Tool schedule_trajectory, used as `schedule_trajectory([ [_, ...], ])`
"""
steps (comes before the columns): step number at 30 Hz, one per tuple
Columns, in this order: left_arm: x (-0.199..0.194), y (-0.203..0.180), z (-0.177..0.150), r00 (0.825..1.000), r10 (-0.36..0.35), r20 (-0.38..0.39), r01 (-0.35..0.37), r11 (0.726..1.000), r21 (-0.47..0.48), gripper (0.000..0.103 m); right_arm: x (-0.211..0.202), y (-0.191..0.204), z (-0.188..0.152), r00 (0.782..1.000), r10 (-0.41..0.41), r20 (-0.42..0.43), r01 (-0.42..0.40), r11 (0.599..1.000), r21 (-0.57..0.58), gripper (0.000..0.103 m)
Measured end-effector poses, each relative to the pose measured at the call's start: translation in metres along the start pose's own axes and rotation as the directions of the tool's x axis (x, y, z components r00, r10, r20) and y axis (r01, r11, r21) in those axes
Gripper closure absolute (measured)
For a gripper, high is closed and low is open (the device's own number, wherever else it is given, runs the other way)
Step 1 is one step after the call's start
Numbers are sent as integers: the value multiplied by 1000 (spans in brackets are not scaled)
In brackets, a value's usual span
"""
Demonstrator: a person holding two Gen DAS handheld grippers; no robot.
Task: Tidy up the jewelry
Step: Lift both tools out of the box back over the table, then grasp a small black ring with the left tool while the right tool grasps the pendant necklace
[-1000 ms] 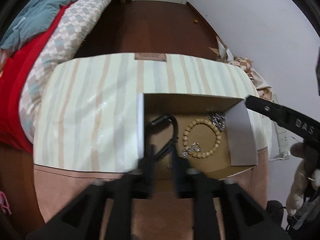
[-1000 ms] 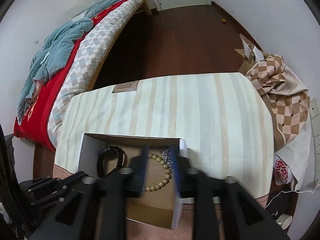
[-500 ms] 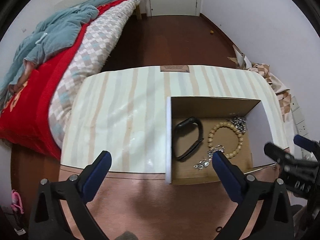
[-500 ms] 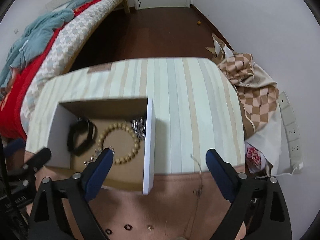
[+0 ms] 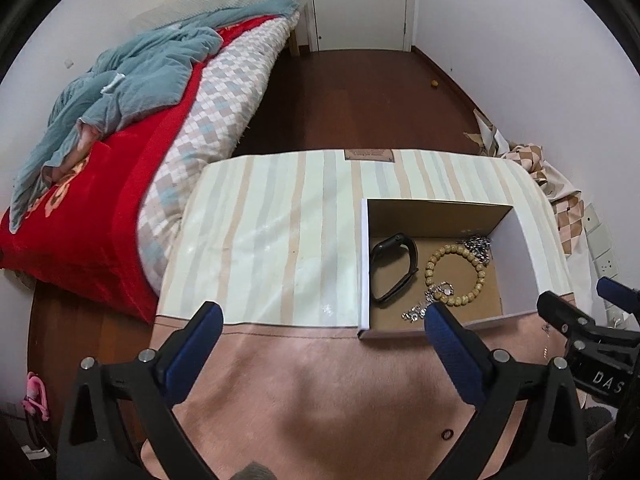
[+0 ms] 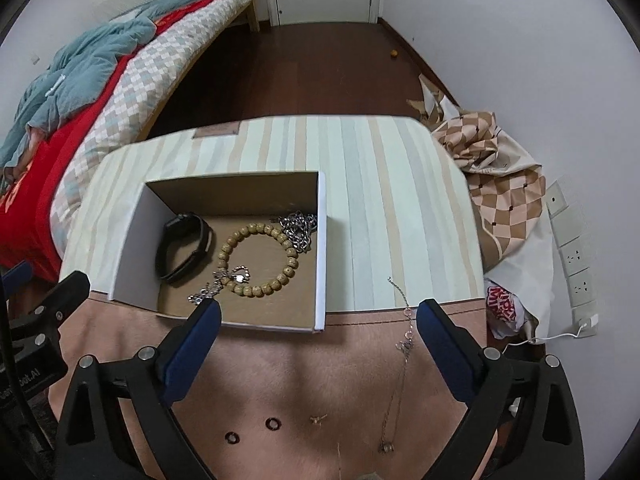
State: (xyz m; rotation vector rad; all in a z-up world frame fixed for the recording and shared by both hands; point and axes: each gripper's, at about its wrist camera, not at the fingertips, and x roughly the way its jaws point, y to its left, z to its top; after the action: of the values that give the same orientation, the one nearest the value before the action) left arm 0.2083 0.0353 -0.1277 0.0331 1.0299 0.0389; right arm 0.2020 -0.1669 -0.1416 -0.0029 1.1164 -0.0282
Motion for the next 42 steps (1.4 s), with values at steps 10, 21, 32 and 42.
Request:
schedule_trajectory([
  [10, -60, 8, -23, 996, 17, 92, -17, 1000, -7, 0, -70, 6, -19, 994, -20, 110, 22, 1000, -12, 4],
  [21, -92, 5, -44, 991, 37, 130, -34, 999, -24, 0, -110, 1, -46, 989, 13, 149, -13, 1000, -1, 4],
  [32, -9, -23, -98, 998, 55, -29, -56, 998, -4, 0, -49, -78, -110, 999, 20, 31, -27, 977, 213, 4],
  [42, 36, -44, -117, 991, 81, -102, -77, 996, 48, 0, 30, -96, -141, 998, 28, -47, -20, 985, 170, 33],
])
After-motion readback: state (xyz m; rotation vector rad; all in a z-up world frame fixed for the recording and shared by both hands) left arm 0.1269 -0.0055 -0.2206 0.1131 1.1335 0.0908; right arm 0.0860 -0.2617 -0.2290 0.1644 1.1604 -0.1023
